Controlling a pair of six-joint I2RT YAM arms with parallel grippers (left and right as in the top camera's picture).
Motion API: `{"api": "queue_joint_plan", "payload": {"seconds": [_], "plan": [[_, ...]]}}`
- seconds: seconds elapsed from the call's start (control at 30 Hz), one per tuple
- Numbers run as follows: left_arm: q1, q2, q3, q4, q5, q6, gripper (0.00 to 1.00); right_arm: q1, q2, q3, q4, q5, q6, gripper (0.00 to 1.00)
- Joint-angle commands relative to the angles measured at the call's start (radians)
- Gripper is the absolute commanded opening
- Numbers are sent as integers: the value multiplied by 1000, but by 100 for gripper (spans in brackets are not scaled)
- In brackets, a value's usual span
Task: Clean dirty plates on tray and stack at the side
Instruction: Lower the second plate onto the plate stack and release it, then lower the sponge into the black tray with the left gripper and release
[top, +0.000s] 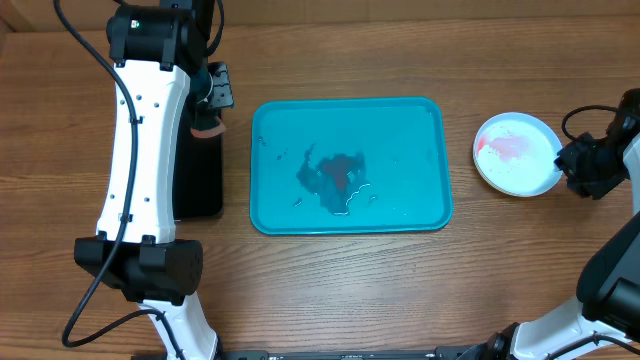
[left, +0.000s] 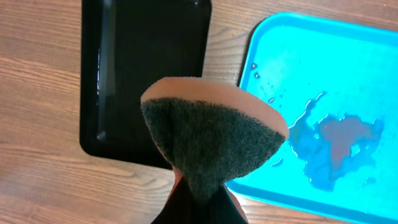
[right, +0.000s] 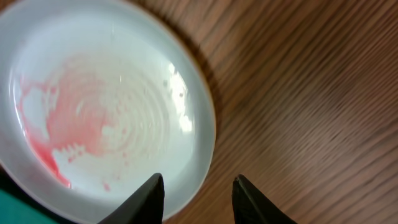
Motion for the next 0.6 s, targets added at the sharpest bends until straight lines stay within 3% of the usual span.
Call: {"api": "queue_joint_plan", "payload": {"seconds": [0.0, 0.1, 0.27, 0.47, 0.57], "plan": [[-1, -45, -2, -18, 6, 23, 4, 6, -10, 71, -40, -136, -74, 38], [0, -90, -3, -27, -8, 35, 4, 47, -32, 141, -95, -155, -101, 40], [13, -184, -24, -27, -8, 34, 4, 167, -88, 208, -135, -153, -138, 56], [109, -249, -249, -20, -21, 36, 4, 322, -99, 209, -131, -98, -151, 64], [183, -249, -390, 61, -18, 42, 4, 391, -99, 209, -122, -79, -151, 71]]}}
